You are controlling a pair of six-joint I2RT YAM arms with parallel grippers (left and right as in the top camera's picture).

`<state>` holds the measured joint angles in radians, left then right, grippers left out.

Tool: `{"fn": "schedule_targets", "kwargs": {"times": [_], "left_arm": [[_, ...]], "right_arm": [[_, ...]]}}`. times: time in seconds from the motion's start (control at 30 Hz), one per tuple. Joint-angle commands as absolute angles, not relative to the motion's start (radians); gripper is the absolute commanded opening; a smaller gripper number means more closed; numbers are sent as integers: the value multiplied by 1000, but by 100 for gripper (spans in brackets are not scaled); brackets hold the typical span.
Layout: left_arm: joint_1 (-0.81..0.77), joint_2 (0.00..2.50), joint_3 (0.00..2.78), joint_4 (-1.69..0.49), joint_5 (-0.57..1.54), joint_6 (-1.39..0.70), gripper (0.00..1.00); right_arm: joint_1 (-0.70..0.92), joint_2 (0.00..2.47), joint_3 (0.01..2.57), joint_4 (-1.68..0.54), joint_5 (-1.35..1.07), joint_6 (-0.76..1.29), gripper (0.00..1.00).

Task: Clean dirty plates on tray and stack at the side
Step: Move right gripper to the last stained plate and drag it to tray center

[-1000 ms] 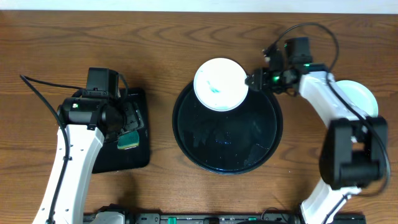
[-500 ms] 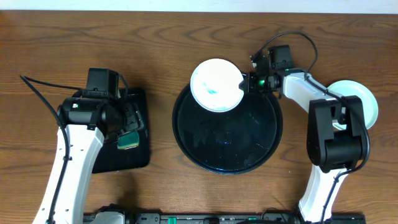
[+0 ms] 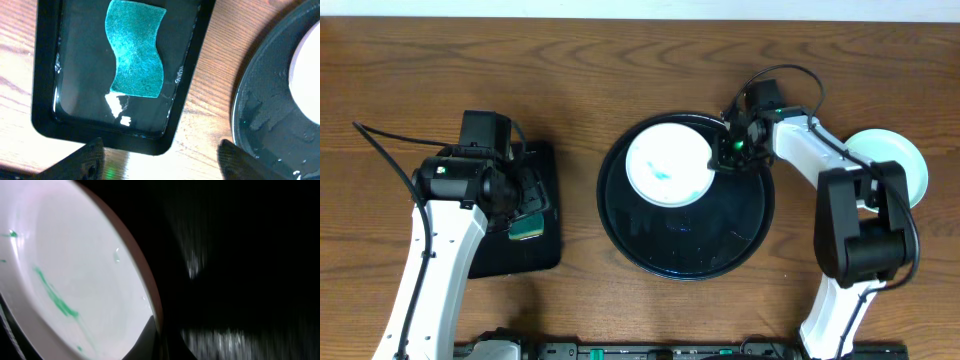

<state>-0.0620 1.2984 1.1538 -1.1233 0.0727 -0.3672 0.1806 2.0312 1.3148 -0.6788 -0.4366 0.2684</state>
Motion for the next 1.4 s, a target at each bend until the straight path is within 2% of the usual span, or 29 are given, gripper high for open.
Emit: {"fn": "schedule_targets", "kwargs": {"times": [0.0, 0.23, 0.5, 0.53, 0.93, 1.03, 1.2, 1.37], "left_arm": [[-64, 1301, 1164, -1129, 57, -364, 66], [-59, 1335, 1093, -1078, -93, -380, 62], [-13, 1441, 939, -884, -73, -431, 60], [-10, 1454, 935, -867, -70, -429, 56], [-9, 1636, 934, -707, -38, -394, 51], [-9, 1681, 934, -677, -38, -394, 41], [-9, 1704, 934, -639, -38, -394, 8], [-12, 1672, 953, -646, -37, -394, 7]], "right_arm": [[212, 1905, 1313, -754, -319, 264, 1], [212, 1873, 1307, -880, -315, 255, 1], [215, 1900, 1229, -813, -316, 253, 1], [217, 1900, 1219, -803, -320, 253, 1], [218, 1900, 1141, -741, -343, 253, 1], [218, 1900, 1140, -740, -349, 253, 1], [219, 1900, 1140, -744, -353, 245, 1], [231, 1900, 1140, -744, -356, 245, 1]]}}
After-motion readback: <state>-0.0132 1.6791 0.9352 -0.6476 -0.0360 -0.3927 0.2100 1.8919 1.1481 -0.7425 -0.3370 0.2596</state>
